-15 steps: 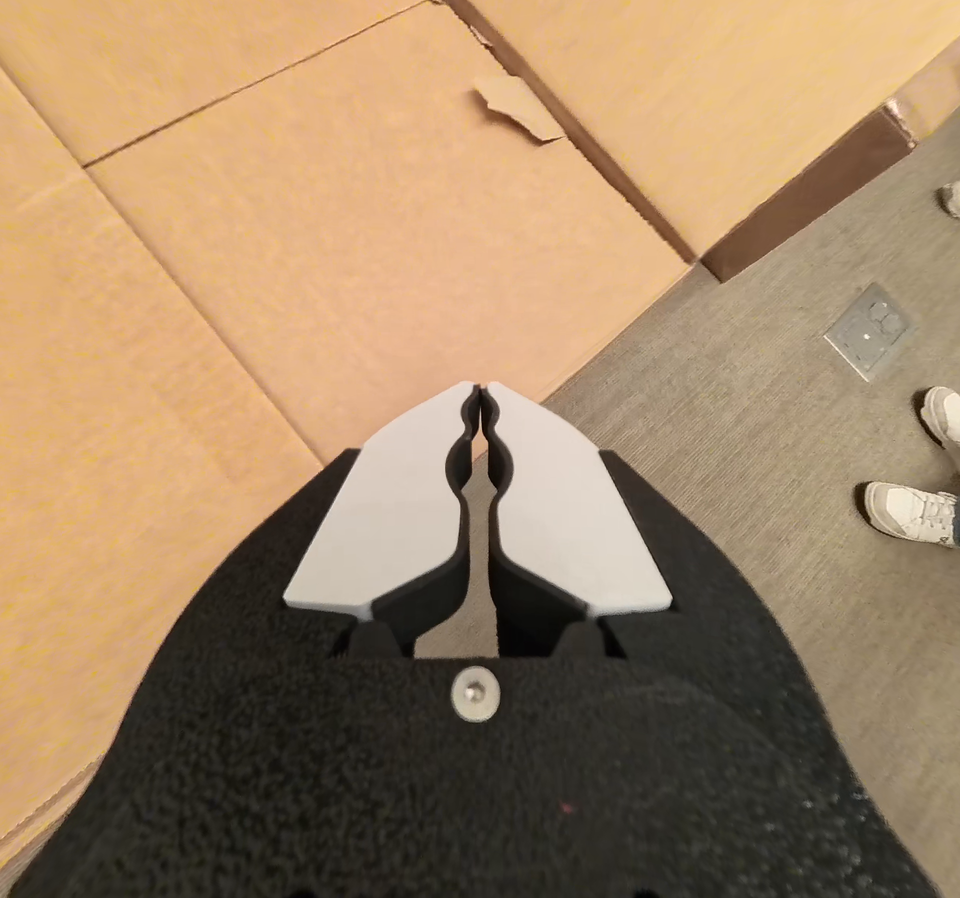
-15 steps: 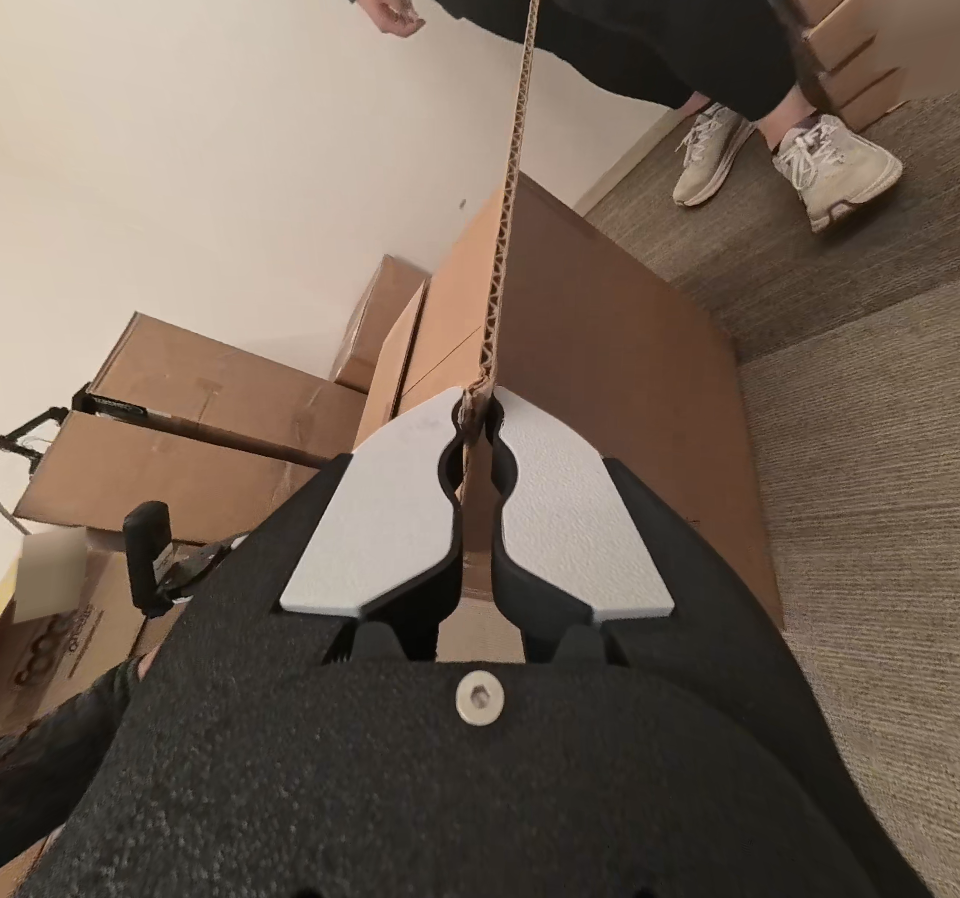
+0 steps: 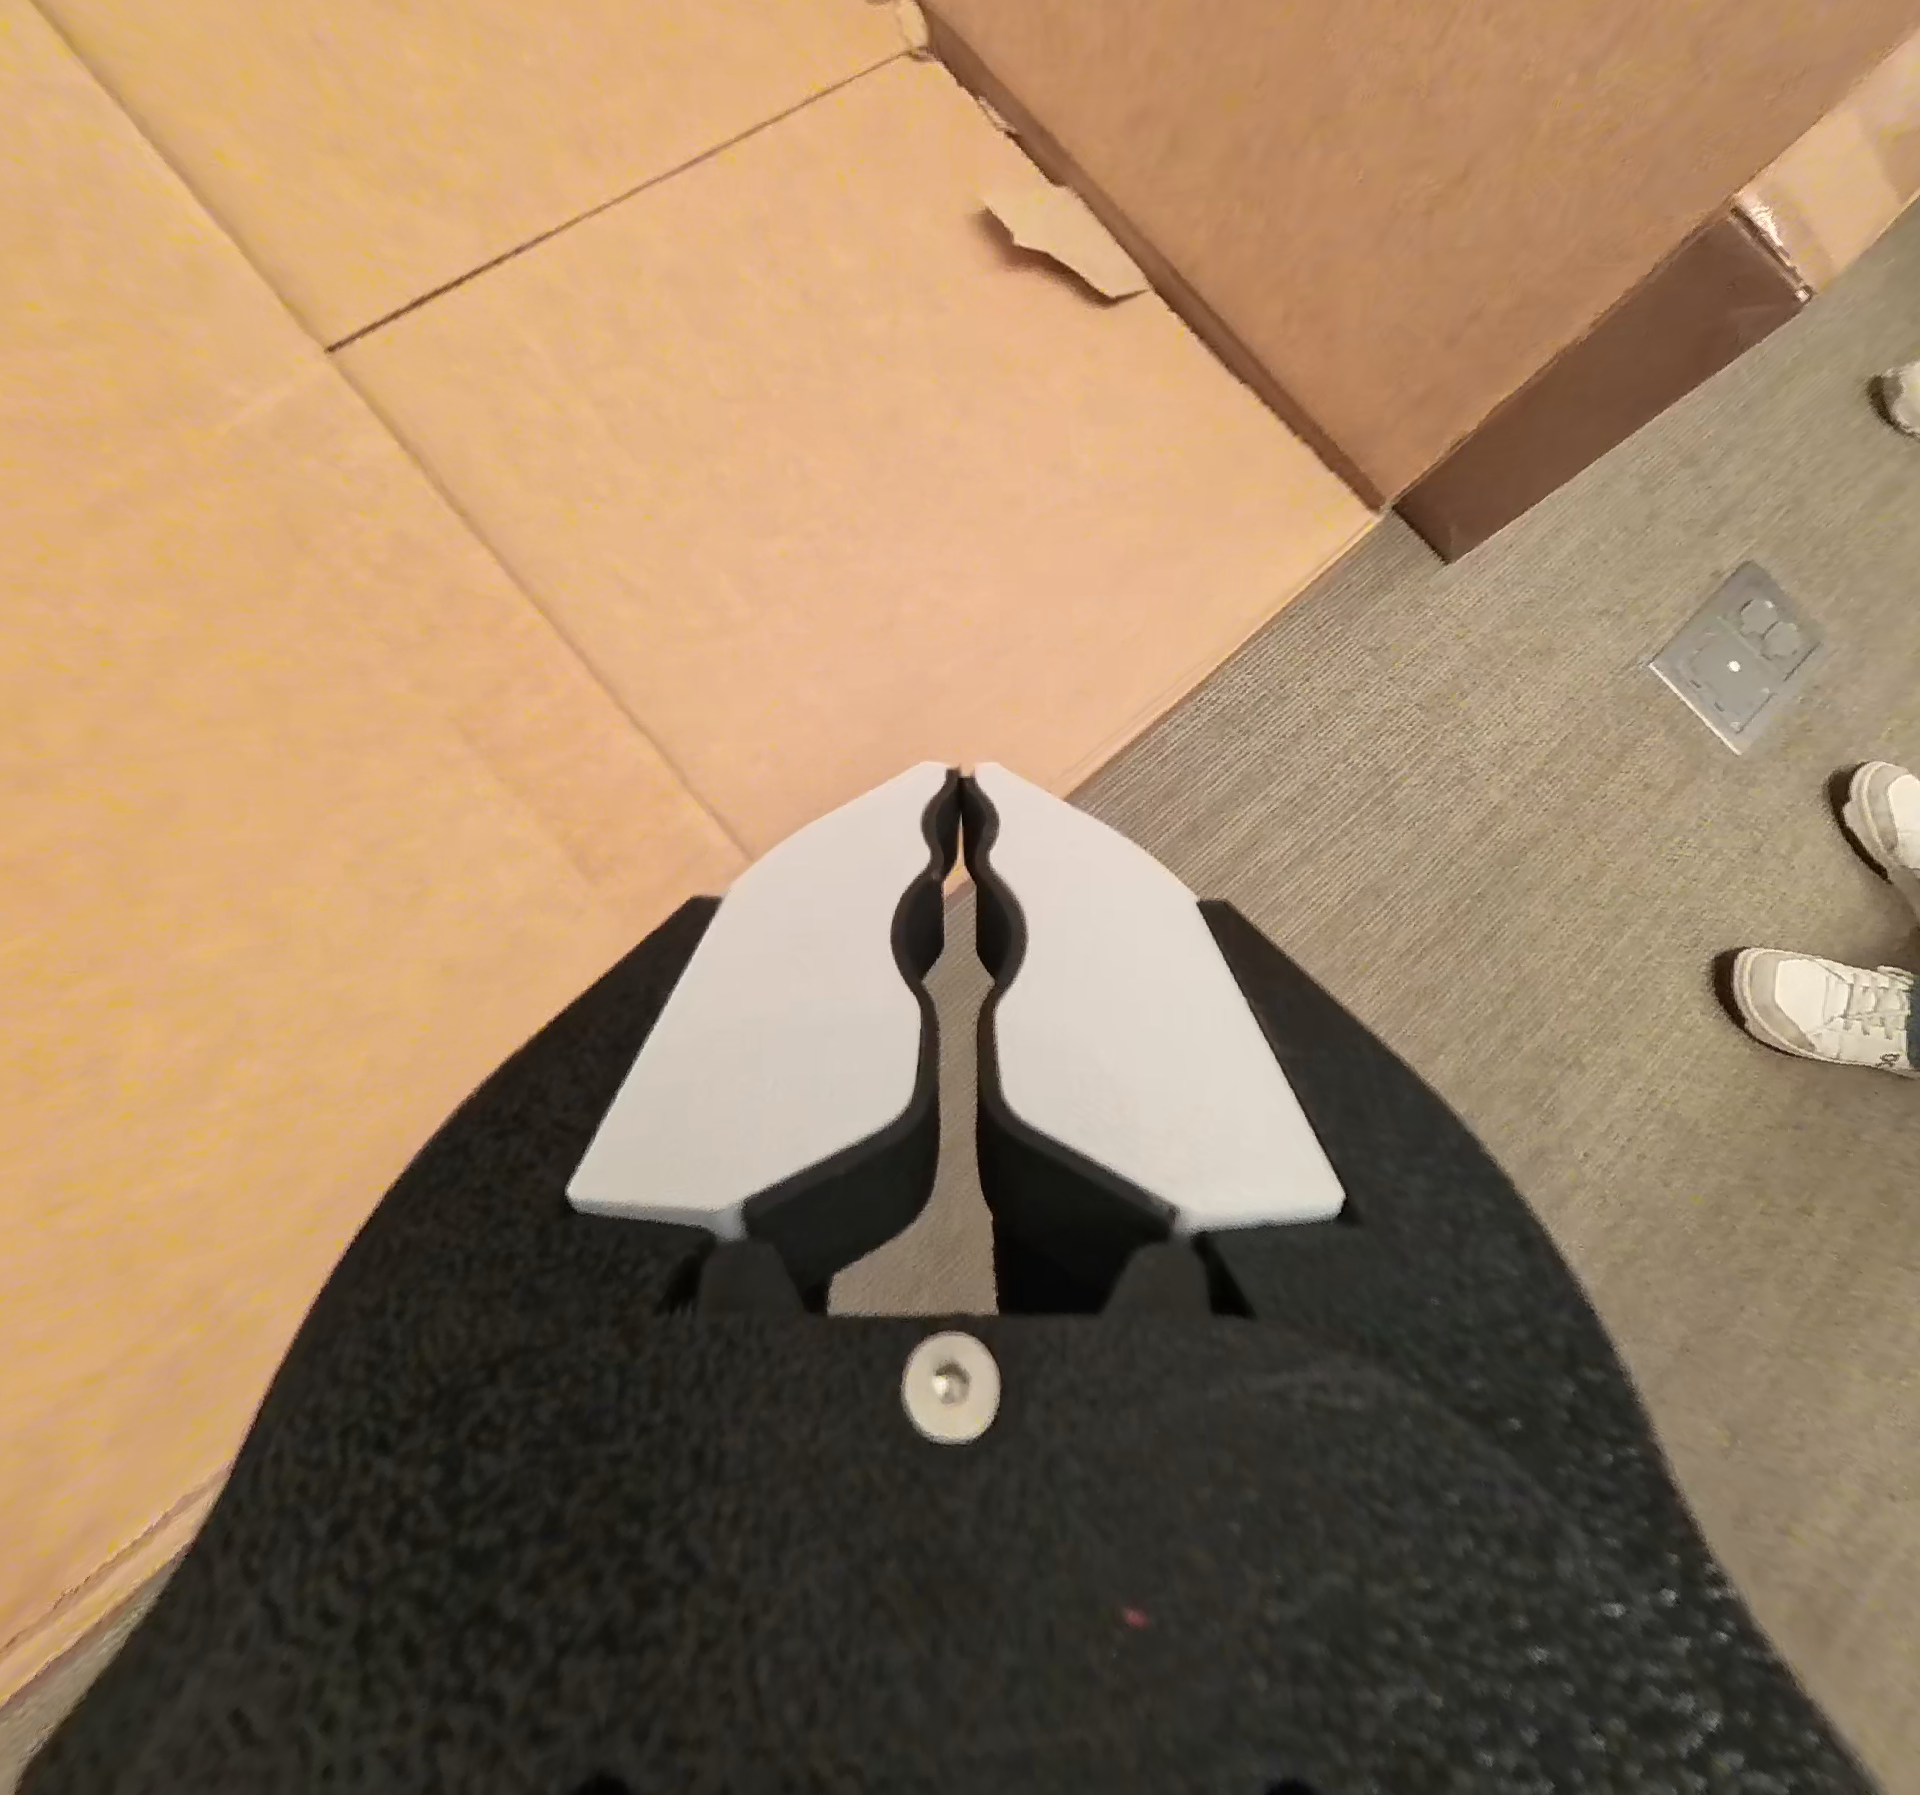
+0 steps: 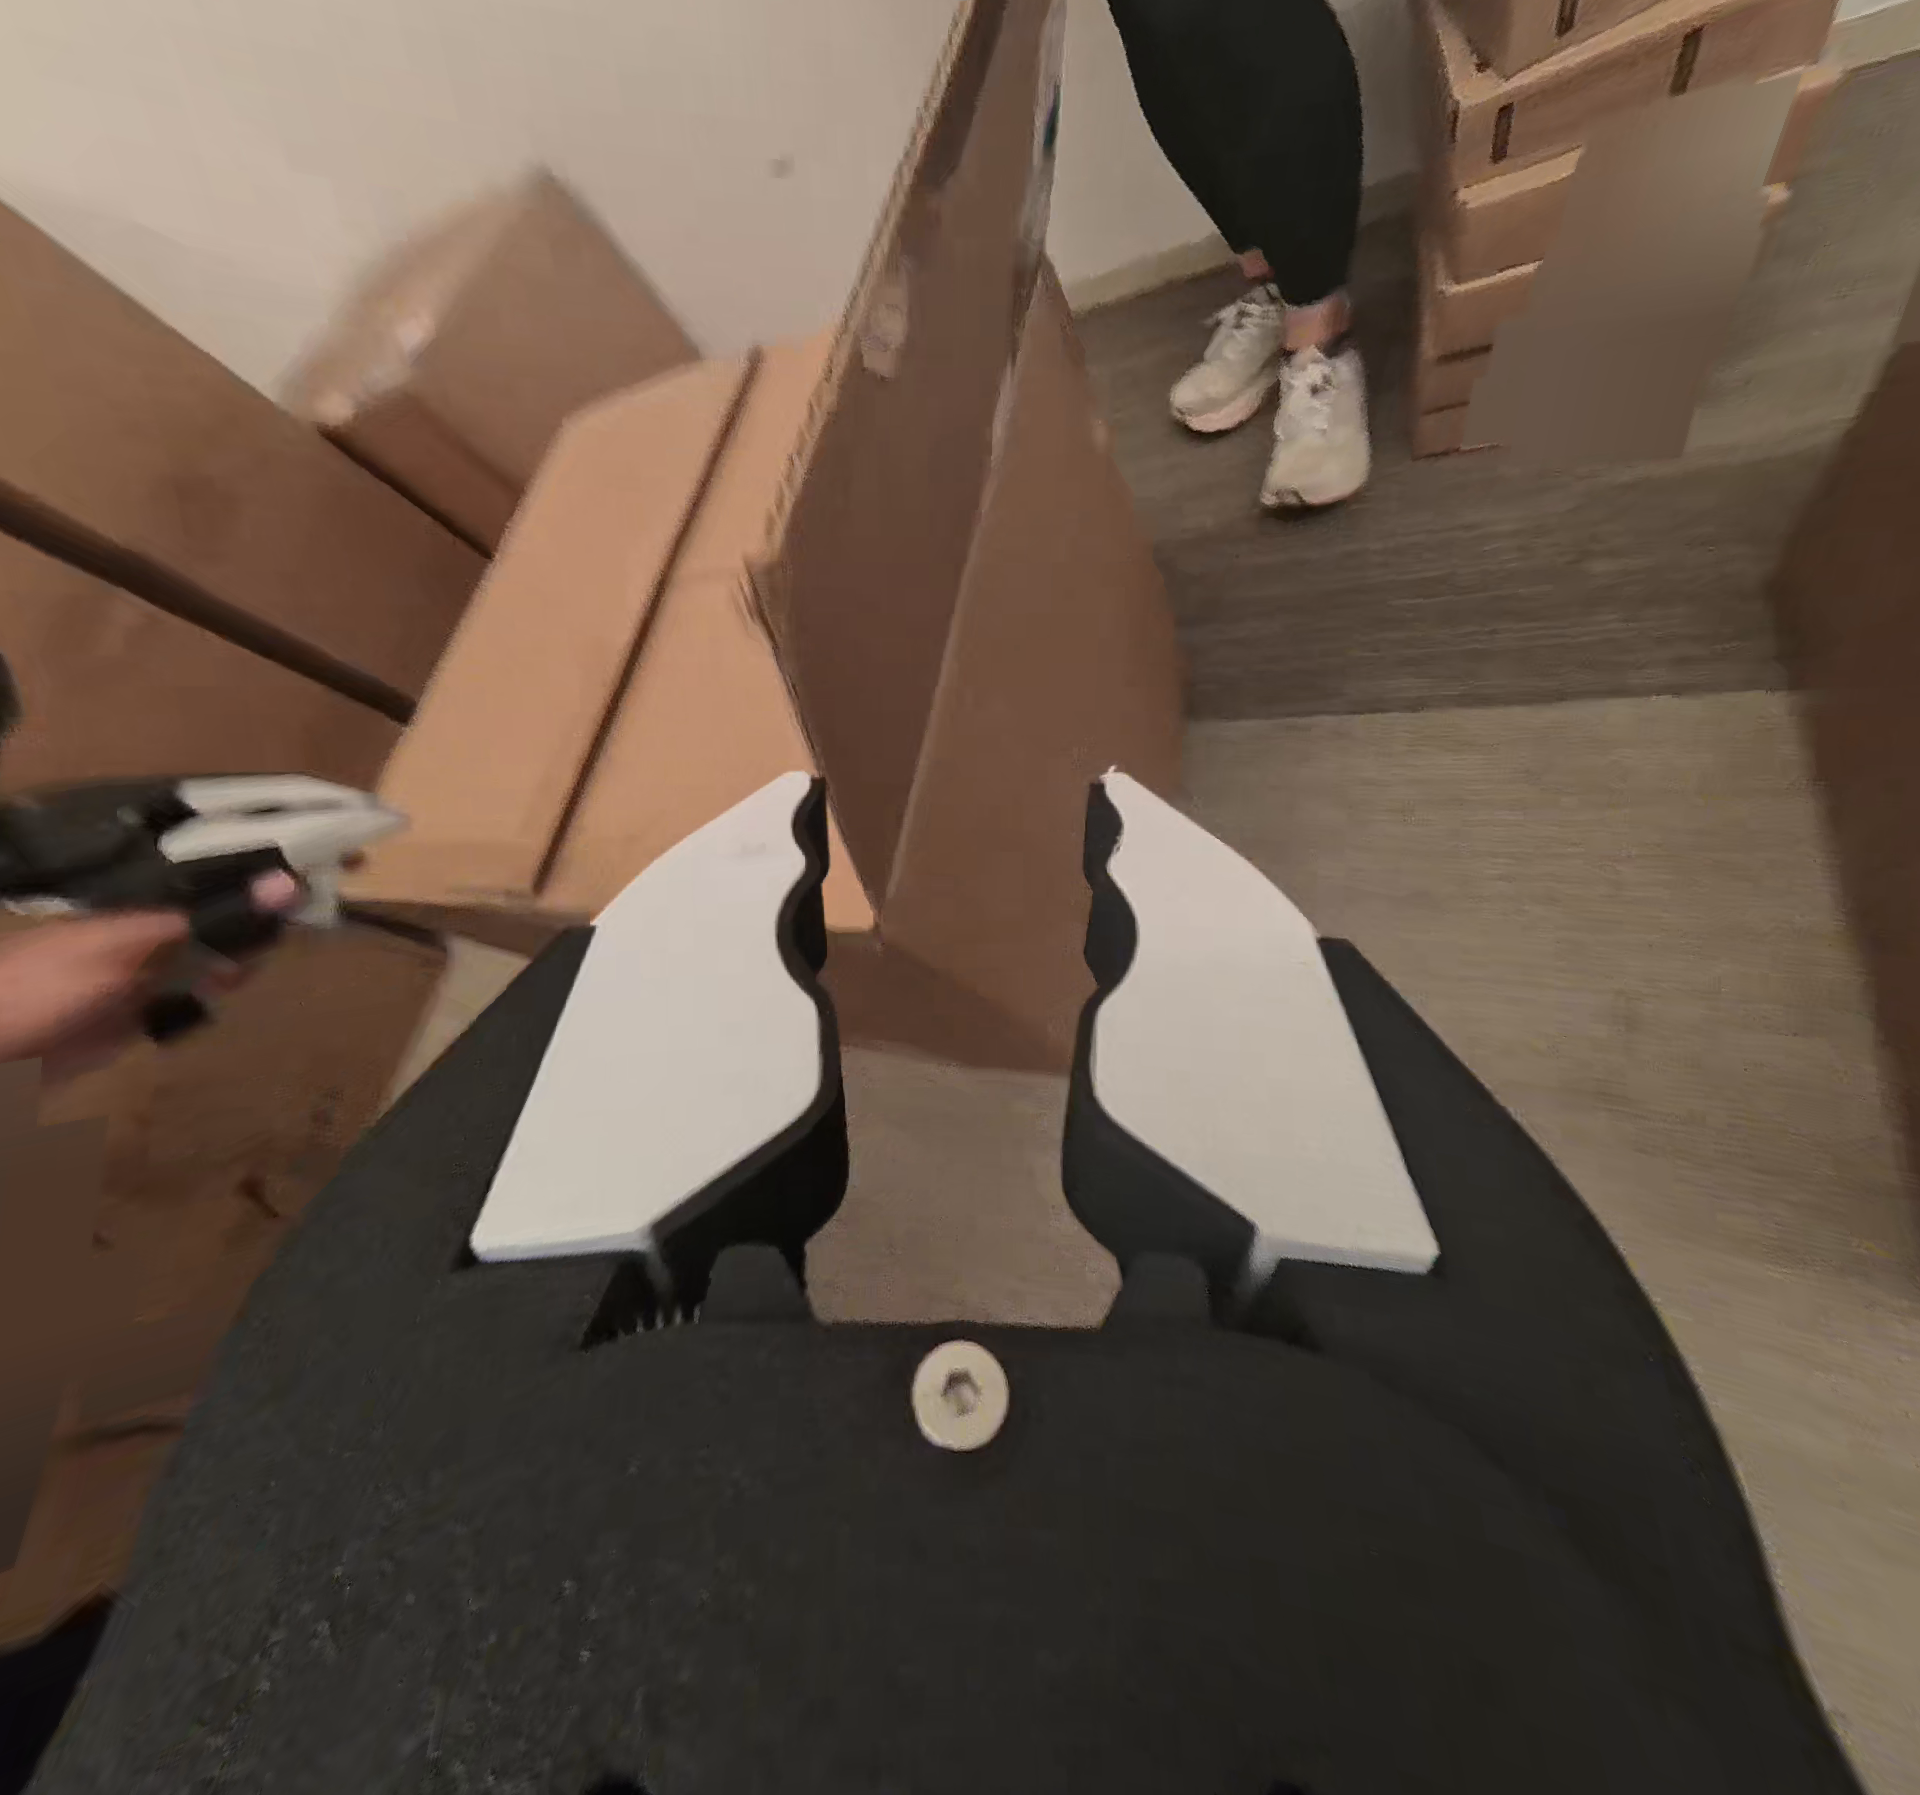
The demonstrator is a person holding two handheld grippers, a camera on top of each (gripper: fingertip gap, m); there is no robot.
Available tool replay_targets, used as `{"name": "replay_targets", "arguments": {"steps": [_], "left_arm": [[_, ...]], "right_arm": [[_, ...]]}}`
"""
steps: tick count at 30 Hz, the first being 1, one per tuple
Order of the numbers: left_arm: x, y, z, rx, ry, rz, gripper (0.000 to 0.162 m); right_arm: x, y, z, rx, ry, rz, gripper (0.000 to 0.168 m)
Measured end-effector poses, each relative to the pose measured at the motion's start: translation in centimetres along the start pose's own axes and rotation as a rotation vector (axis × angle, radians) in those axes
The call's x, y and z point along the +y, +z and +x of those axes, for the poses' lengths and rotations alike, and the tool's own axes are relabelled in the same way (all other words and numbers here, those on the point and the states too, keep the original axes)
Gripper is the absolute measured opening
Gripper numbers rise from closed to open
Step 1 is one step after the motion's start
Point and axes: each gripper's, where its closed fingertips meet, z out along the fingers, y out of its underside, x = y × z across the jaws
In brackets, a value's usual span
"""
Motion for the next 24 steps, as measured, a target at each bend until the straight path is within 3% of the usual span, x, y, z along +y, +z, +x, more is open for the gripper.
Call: {"name": "replay_targets", "arguments": {"steps": [4,10,16,21,24], "left_arm": [[1.4,-1.2,-1.8,-0.003,-0.027,-0.007,0.0],[1.1,-0.7,-3.0,0.022,0.04,-0.005,0.0],[-2.5,-0.6,-2.7,0.09,0.043,0.081,0.0],[-3.6,0.6,-2.6,0.117,0.104,0.074,0.0],[-3.6,-0.7,-4.0,0.096,0.105,0.098,0.0]], "right_arm": [[4.0,0.7,-8.2,-0.044,-0.122,-0.117,0.04],[12.8,9.1,-24.4,-0.322,-0.111,-0.229,0.04],[17.6,16.6,-27.5,-0.25,-0.123,-0.211,0.038],[20.9,18.4,-28.3,-0.235,-0.082,-0.245,0.037],[21.7,18.4,-28.7,-0.234,-0.078,-0.256,0.038]]}}
